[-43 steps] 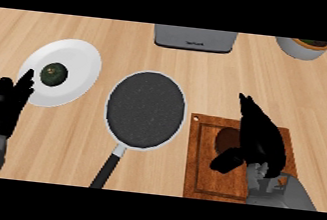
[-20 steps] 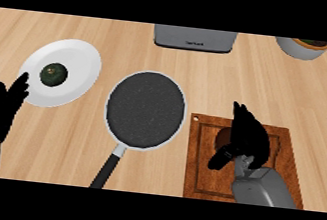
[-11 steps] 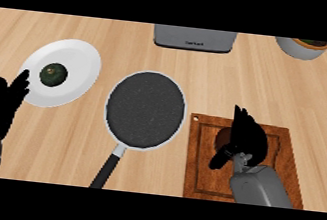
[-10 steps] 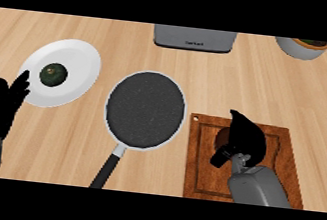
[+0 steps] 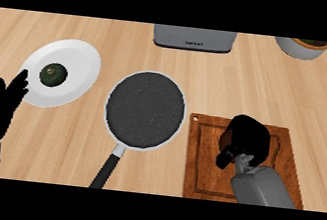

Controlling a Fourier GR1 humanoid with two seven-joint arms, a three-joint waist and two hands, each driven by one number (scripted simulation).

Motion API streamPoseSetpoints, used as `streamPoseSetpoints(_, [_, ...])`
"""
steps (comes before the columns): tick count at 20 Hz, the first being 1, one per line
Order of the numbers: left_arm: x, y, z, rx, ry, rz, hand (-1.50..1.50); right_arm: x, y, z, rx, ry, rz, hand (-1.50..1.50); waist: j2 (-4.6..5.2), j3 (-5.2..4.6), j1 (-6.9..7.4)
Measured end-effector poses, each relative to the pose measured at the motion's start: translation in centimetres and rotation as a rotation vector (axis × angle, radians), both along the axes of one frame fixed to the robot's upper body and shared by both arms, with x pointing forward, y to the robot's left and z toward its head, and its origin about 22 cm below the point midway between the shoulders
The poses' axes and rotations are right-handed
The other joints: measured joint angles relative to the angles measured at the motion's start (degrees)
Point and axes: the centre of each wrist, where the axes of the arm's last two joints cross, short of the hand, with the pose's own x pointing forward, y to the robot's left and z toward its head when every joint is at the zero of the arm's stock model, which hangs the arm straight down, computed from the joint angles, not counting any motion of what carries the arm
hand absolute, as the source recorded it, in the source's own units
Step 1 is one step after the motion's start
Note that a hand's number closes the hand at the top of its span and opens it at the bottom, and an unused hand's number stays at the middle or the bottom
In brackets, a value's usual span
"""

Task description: Pick the cupcake from the cutting board and place it in the pan

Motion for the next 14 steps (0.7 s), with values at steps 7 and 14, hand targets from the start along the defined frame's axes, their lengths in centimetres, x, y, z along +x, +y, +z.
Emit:
streamPoseSetpoints(7, [-0.6,0.3,-0.4,-0.003,0.003,0.023,0.0,-3.7,-4.0,-0.7,-0.001,-0.014,0.354,1.5,-0.2,0.01,-0.59])
streamPoseSetpoints(14, [-0.5,0.1,-0.1,-0.001,0.004,0.012,0.0,-6.2,-9.4,1.3,0.058,-0.175,0.533,1.5,-0.17,0.05,-0.76])
